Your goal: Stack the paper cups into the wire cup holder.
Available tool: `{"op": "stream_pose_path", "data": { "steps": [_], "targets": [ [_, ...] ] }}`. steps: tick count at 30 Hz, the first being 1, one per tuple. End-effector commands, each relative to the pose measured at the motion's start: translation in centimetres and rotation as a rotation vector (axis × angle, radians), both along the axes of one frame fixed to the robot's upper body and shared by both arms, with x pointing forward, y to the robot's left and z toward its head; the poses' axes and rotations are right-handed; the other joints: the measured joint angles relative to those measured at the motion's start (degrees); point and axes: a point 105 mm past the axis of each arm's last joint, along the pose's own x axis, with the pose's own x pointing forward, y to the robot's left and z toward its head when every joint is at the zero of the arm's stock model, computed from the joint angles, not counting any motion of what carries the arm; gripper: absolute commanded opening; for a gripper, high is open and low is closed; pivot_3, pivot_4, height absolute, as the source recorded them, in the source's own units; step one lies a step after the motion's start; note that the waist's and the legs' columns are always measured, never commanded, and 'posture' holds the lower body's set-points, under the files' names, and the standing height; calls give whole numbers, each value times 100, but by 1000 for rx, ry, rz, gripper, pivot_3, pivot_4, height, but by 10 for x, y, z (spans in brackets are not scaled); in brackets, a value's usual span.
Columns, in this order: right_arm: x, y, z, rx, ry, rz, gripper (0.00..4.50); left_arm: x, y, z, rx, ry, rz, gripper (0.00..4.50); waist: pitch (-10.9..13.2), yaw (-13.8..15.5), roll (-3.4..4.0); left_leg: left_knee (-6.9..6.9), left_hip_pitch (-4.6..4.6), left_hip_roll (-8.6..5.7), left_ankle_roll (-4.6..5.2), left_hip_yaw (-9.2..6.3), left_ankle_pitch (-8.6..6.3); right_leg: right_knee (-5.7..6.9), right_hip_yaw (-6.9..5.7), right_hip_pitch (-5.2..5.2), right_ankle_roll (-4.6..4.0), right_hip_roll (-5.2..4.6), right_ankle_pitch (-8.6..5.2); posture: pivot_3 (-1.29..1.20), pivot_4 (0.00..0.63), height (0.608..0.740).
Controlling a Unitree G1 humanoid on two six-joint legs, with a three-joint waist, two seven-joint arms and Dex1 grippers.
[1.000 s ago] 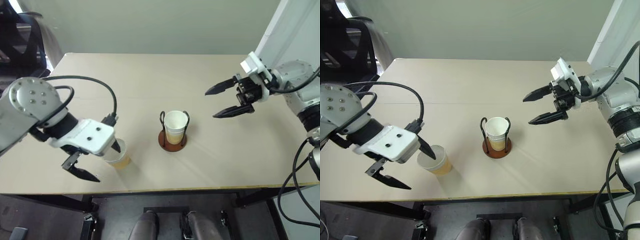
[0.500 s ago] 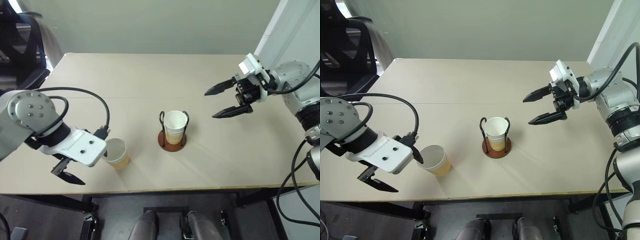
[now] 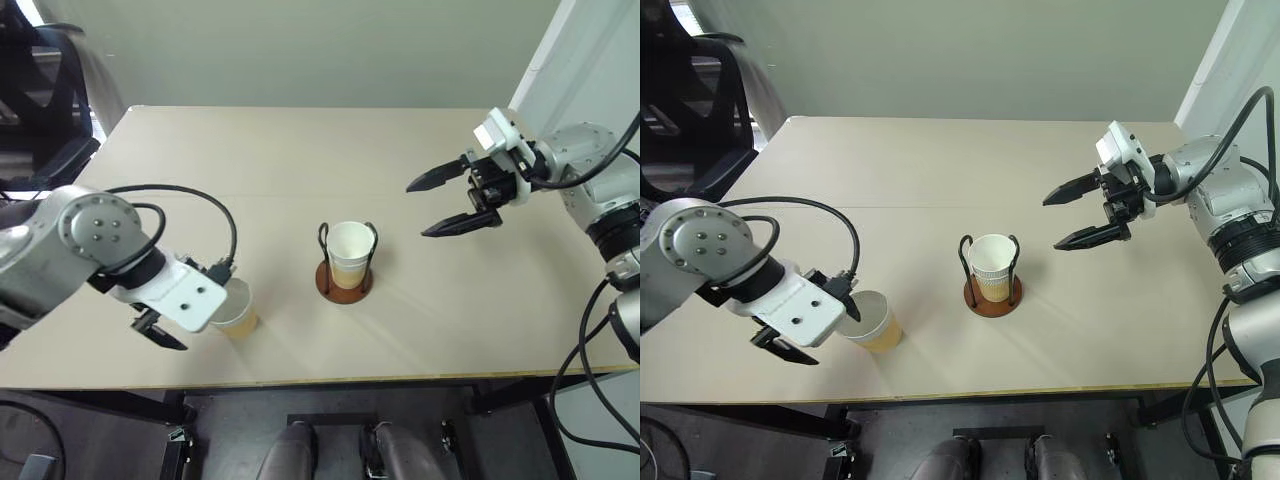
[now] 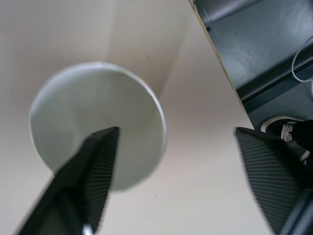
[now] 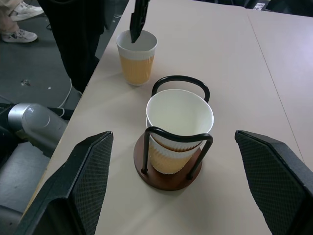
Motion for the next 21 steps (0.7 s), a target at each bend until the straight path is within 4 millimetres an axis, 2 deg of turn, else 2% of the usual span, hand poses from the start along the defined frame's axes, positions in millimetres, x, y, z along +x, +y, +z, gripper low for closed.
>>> {"op": "stream_pose_path", "data": {
  "steps": [1,7,13,19,21],
  "targets": [
    [0,-2,15,30,-62,3,4049,-5,4,-1,22,31,-5,2378,0,0,0,0,1,1,0,0,0,2,0,0,0,0,0,0,150,740],
    [6,-9,17,42,-81,-36,4049,-4,4,2,12,38,6,122,-1,5,-2,1,4,0,-2,0,-1,11,0,0,-3,0,-2,0,150,740],
    [14,-17,19,80,-87,-95,4049,-4,-3,10,-38,47,-4,36,-1,5,-2,1,11,0,-6,2,-2,23,1,1,-8,-1,-5,0,150,740],
    [20,-21,19,72,-120,-126,4049,6,-9,22,-72,16,3,36,-1,11,-1,0,20,0,-14,1,-5,40,0,1,-16,-2,-10,0,150,740],
    [20,-23,19,70,-121,-133,4049,14,-16,33,-99,-20,-4,36,-1,9,-1,0,24,0,-15,1,-5,42,1,4,-17,-2,-11,0,150,740]
  ]
}}
